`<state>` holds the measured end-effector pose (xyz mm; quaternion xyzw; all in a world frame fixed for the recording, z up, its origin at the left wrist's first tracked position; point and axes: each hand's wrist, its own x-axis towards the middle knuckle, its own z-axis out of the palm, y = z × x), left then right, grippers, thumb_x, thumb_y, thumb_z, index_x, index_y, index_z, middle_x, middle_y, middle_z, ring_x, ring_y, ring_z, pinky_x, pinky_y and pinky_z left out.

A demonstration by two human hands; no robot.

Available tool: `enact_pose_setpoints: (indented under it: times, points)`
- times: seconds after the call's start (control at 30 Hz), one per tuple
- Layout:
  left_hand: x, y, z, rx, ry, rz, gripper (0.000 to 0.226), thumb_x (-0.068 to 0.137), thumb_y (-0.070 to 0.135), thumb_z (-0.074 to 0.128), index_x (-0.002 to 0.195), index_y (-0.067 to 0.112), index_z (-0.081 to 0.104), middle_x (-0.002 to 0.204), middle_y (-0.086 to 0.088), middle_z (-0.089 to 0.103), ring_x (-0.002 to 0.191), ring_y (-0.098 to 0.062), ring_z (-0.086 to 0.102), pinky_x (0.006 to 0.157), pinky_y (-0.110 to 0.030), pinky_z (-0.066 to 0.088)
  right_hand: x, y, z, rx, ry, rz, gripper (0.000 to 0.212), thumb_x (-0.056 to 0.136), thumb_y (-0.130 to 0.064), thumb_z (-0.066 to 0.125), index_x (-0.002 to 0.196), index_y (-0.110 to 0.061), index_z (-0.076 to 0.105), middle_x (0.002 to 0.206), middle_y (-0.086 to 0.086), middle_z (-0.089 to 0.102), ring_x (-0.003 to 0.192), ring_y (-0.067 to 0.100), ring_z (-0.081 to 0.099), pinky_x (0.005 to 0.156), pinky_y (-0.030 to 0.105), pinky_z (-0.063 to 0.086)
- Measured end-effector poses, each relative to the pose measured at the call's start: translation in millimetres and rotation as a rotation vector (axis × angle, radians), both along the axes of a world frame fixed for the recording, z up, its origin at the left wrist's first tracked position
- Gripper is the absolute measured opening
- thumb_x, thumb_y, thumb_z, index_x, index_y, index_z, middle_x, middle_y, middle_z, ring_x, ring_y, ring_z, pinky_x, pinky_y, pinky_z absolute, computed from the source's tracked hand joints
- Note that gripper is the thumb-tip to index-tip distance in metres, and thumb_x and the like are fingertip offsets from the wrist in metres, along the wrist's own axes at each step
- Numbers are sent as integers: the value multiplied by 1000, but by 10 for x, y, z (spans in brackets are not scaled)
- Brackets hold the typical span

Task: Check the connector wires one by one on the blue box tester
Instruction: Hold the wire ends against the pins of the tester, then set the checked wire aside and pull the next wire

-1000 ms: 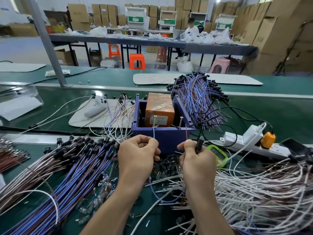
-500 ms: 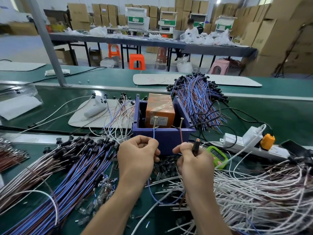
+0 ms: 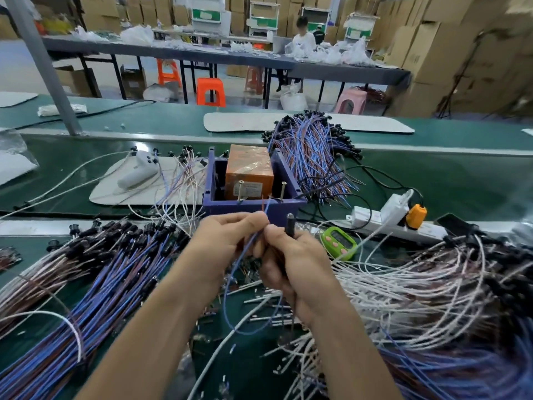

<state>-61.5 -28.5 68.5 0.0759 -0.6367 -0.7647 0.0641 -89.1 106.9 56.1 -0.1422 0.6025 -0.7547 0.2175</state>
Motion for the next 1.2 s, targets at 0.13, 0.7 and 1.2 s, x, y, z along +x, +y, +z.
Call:
enact_pose_setpoints:
  times: [0.13,0.7,1.2]
  points:
    - [-21,22,73,77,-59,127,39,86,19,70,48,19,65,51,0,47,43,-13,40,43,-20,39,87,247,171,115,62,-47,45,108,-22,44,71,-10,67,58,11,63,41,21,51,41,25,37]
    - [449,1022,122,-710,-132,-134,18,80,27,82,62,25,79,54,-1,70,39,-7,53,41,-22,48,422,2926,488,952,207,-572,36,102,-11,46,76,-4,70,46,6,59,32,15,46,36,19,36]
    - [407,1970,-268,-1562,68,-192,40,80,62,67,63,26,70,52,8,63,53,-12,61,54,-23,52,107,3068,273,1781,647,-745,32,98,-48,55,84,-19,57,88,10,68,86,34,65,67,35,38]
